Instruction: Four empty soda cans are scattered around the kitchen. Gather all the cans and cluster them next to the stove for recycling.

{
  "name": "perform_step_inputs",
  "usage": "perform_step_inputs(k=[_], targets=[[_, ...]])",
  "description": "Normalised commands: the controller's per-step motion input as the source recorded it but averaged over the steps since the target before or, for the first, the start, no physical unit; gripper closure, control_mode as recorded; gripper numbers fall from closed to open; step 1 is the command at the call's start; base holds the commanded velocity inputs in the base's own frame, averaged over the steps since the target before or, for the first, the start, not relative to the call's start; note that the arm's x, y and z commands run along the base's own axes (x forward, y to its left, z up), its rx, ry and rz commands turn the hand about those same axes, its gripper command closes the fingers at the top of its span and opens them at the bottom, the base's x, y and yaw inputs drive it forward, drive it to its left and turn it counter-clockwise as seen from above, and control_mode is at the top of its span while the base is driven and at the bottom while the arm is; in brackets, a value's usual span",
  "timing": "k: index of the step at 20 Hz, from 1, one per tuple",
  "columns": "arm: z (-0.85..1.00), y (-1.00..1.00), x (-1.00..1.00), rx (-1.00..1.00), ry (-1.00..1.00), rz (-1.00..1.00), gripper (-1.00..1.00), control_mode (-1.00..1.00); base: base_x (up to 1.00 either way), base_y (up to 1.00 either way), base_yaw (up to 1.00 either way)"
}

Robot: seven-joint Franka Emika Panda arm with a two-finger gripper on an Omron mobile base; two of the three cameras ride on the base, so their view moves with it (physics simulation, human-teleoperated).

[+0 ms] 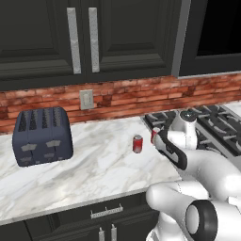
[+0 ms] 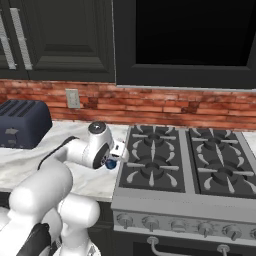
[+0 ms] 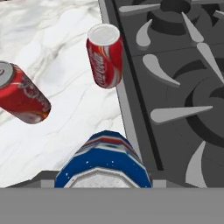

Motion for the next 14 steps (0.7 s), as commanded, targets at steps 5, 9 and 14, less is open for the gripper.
perform_step_inputs(k=[5,9,14], targets=[[-0.18,0.00,0.12,0.00,0.02,0.00,1.00,-1.00,0.00,0.00,0.00],[-0.12,0.00,0.14,0.00,0.03,0.00,1.00,-1.00,0.00,0.00,0.00],[-0.12,0.00,0.20,0.00,0.03,0.00,1.00,-1.00,0.00,0.00,0.00]])
